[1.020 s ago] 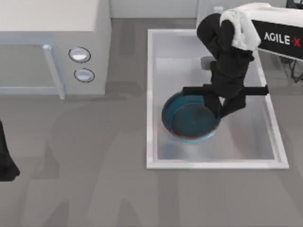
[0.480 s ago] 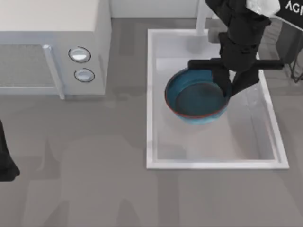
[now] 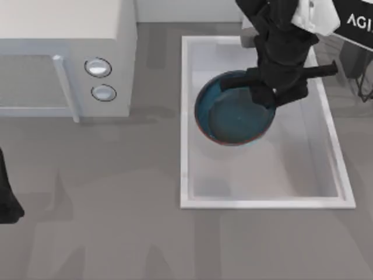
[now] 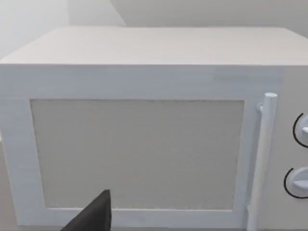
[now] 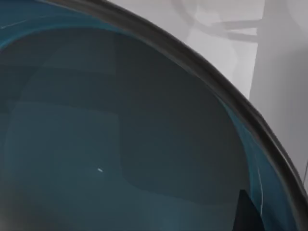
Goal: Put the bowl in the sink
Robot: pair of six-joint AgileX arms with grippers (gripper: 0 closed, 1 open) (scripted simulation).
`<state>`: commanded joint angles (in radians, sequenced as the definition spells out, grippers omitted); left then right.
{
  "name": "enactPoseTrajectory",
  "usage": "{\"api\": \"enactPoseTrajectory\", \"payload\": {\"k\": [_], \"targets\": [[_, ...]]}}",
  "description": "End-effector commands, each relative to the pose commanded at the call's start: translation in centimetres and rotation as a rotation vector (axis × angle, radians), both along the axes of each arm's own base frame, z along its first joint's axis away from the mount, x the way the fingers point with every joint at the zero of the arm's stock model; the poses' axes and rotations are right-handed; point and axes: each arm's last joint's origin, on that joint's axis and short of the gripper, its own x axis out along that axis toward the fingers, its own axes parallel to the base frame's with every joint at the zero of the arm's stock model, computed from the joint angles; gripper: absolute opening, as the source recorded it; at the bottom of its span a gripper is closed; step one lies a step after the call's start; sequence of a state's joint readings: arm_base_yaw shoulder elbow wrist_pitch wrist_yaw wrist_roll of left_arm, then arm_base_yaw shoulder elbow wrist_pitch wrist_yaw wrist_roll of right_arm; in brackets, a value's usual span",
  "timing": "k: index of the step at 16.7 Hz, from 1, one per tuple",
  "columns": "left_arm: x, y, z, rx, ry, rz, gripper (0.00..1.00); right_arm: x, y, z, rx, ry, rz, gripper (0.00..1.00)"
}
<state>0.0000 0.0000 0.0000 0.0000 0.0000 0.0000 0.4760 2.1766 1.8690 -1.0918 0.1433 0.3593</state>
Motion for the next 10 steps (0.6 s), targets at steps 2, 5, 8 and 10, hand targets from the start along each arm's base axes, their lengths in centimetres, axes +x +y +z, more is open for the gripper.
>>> {"api": "enactPoseTrajectory", "payload": {"k": [2, 5, 8, 10], "targets": [[0.0, 0.0, 0.0, 0.000, 0.000, 0.000, 1.00, -0.8, 1.1, 0.0, -0.022, -0.138, 0.055, 0.00], [0.0, 0.0, 0.0, 0.000, 0.000, 0.000, 1.00, -2.1, 2.5, -0.3, -0.043, -0.375, 0.118, 0.00], [0.0, 0.0, 0.0, 0.000, 0.000, 0.000, 1.00, -3.9, 3.3, -1.0, -0.050, -0.614, 0.147, 0.00], [0.0, 0.0, 0.0, 0.000, 0.000, 0.000, 1.00, -5.4, 3.2, -1.4, -0.042, -0.767, 0.142, 0.00]]}}
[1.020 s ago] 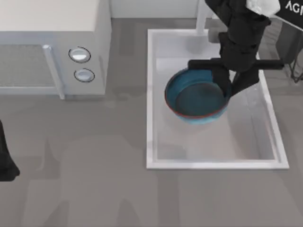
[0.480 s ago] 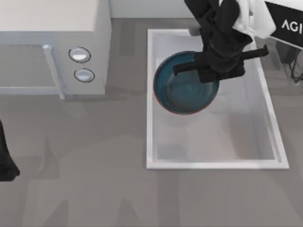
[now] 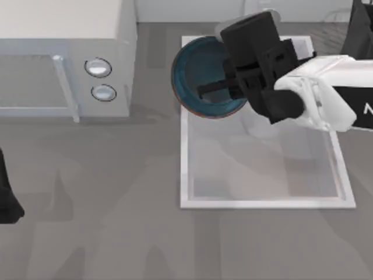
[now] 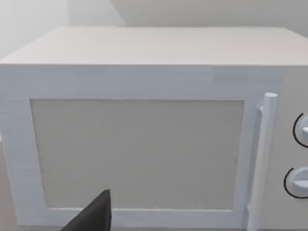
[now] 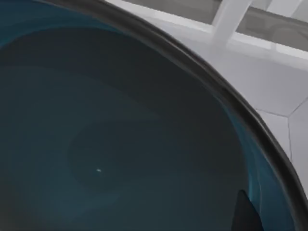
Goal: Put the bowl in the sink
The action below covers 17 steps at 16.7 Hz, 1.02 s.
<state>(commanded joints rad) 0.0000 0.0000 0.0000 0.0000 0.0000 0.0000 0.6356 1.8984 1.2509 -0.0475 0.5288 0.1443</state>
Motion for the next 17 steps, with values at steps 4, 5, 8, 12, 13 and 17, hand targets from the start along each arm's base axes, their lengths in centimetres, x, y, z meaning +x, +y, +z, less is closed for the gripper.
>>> {"api": "enactPoseTrajectory", "payload": {"k": [4, 5, 8, 12, 13, 17], "targets": [[0.0, 0.0, 0.0, 0.000, 0.000, 0.000, 1.00, -3.0, -1.5, 0.0, 0.073, -0.263, -0.021, 0.00], [0.0, 0.0, 0.0, 0.000, 0.000, 0.000, 1.00, -3.7, -2.0, 0.2, 0.097, -0.318, -0.030, 0.00], [0.0, 0.0, 0.0, 0.000, 0.000, 0.000, 1.00, -5.5, -3.6, 0.9, 0.169, -0.458, -0.057, 0.00], [0.0, 0.0, 0.0, 0.000, 0.000, 0.000, 1.00, -6.9, -5.1, 1.8, 0.239, -0.567, -0.082, 0.00], [0.0, 0.0, 0.0, 0.000, 0.000, 0.000, 1.00, -7.1, -5.3, 2.0, 0.246, -0.578, -0.084, 0.00], [0.0, 0.0, 0.0, 0.000, 0.000, 0.000, 1.00, -7.1, -5.3, 2.0, 0.248, -0.581, -0.085, 0.00]]}}
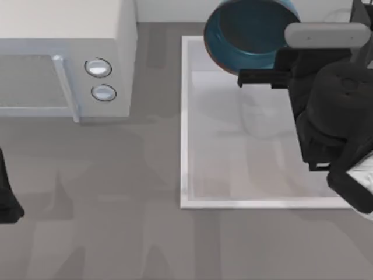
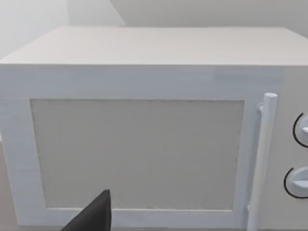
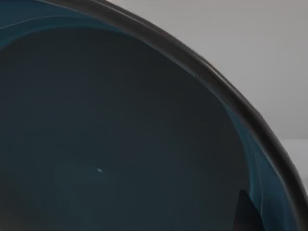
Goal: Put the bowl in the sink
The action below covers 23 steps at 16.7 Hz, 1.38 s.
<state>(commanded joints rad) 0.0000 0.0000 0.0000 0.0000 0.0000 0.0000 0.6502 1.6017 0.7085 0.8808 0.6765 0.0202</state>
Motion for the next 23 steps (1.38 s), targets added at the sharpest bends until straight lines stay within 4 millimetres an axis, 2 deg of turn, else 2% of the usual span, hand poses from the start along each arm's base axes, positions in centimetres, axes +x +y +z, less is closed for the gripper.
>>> {"api": "enactPoseTrajectory", "payload": {"k": [3, 5, 9, 13, 16, 18, 22, 23], "targets": [[0.0, 0.0, 0.0, 0.000, 0.000, 0.000, 1.00, 0.1, 0.3, -0.4, -0.002, 0.004, 0.005, 0.00], [0.0, 0.0, 0.0, 0.000, 0.000, 0.000, 1.00, 0.4, 0.6, -1.8, -0.004, 0.008, 0.005, 0.00], [0.0, 0.0, 0.0, 0.000, 0.000, 0.000, 1.00, 1.1, 1.2, -6.6, -0.004, 0.006, 0.000, 0.00], [0.0, 0.0, 0.0, 0.000, 0.000, 0.000, 1.00, 0.7, 0.8, -11.7, 0.004, -0.007, -0.001, 0.00], [0.0, 0.0, 0.0, 0.000, 0.000, 0.000, 1.00, 0.2, 0.2, -14.3, 0.002, -0.003, 0.000, 0.00], [0.0, 0.0, 0.0, 0.000, 0.000, 0.000, 1.00, 0.0, 0.0, -15.0, 0.000, 0.000, 0.000, 0.00], [0.0, 0.0, 0.0, 0.000, 0.000, 0.000, 1.00, 0.0, 0.0, -15.0, 0.000, 0.000, 0.000, 0.00], [0.0, 0.0, 0.0, 0.000, 0.000, 0.000, 1.00, 0.0, 0.0, -15.0, 0.000, 0.000, 0.000, 0.08]]}}
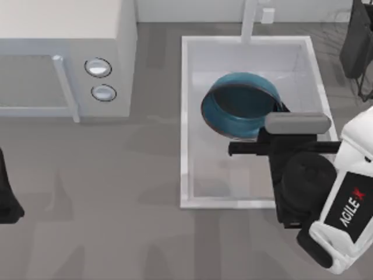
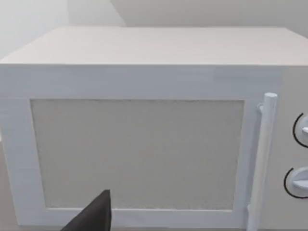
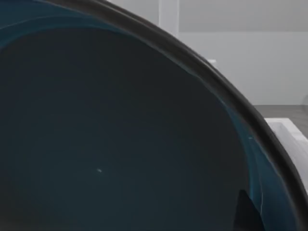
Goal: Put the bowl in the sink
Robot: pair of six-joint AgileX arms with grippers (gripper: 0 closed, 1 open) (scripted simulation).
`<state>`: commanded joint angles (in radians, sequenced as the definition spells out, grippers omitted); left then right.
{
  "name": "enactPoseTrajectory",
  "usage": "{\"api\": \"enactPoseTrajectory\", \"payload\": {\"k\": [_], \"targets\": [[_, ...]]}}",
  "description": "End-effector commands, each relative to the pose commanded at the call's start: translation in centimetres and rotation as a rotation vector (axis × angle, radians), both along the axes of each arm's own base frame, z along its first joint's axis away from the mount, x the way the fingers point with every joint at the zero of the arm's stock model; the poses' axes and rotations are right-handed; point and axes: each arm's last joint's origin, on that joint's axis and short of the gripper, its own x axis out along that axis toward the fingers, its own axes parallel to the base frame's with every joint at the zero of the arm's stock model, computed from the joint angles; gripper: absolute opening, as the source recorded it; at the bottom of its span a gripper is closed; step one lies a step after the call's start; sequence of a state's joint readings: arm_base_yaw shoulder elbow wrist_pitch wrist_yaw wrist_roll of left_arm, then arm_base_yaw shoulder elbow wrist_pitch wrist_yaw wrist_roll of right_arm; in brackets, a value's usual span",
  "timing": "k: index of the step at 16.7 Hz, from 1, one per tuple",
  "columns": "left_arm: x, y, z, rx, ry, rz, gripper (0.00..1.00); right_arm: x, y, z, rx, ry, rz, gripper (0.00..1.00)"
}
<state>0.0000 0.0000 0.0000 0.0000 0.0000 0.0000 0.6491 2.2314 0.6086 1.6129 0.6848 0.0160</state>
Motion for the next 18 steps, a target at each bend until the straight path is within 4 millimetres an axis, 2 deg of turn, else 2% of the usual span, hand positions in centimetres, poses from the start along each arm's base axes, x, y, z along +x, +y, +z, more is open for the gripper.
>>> {"api": "enactPoseTrajectory", "payload": {"k": [12, 18], "targets": [[0.00, 0.00, 0.00, 0.000, 0.000, 0.000, 1.00, 0.00, 0.00, 0.00, 0.000, 0.000, 0.000, 0.98], [0.00, 0.00, 0.00, 0.000, 0.000, 0.000, 1.00, 0.00, 0.00, 0.00, 0.000, 0.000, 0.000, 1.00]]}}
